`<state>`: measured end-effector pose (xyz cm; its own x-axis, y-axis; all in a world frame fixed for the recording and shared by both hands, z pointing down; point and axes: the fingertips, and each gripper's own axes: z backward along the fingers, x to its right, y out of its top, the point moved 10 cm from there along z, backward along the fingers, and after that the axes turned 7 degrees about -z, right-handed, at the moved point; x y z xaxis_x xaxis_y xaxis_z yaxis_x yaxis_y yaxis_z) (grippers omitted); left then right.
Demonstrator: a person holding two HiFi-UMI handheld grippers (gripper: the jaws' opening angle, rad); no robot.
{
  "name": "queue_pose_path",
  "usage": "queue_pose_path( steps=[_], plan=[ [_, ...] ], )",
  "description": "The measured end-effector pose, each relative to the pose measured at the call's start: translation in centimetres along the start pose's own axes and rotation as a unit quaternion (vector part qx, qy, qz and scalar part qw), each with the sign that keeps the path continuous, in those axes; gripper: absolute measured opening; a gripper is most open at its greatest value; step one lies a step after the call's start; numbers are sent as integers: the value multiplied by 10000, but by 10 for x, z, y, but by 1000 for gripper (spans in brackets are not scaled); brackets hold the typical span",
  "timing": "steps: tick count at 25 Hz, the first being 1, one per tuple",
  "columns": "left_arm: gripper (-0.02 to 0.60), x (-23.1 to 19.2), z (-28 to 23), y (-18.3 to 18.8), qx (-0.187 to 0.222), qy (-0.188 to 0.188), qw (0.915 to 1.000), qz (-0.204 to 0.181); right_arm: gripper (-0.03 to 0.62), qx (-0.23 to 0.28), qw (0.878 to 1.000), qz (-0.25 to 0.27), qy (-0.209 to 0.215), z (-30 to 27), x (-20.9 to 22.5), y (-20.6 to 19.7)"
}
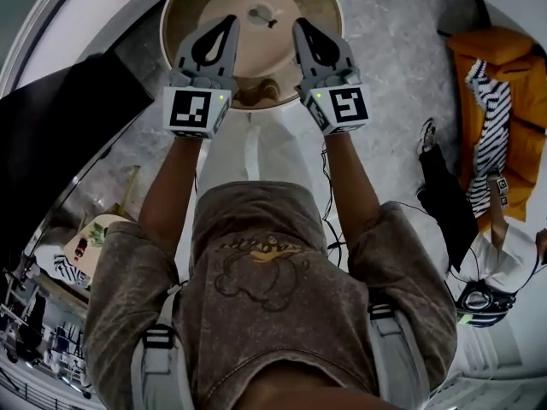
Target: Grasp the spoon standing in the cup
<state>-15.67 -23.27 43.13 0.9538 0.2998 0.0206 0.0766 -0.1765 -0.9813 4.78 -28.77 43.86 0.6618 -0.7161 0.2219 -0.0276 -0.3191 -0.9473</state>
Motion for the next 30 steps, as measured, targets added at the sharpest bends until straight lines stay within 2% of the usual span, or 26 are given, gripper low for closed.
queue_pose_path(
  steps=[11, 14, 19, 30],
  plan=[
    [17, -2, -15, -66, -99, -78, 9999, 104, 20, -2, 9999, -139, -2, -23, 8, -60],
    [17, -1, -17, -84, -296, -62, 9995, 115, 20, -18, 9999, -138, 10, -26, 7, -73],
    [17, 2, -28, -90, -14, -99, 9998, 192, 20, -42, 10000, -67, -50, -31, 10, -88],
    [17, 8, -29, -110, -184, -79, 9996, 209, 21, -179, 9994, -304, 8, -29, 19, -115]
  ],
)
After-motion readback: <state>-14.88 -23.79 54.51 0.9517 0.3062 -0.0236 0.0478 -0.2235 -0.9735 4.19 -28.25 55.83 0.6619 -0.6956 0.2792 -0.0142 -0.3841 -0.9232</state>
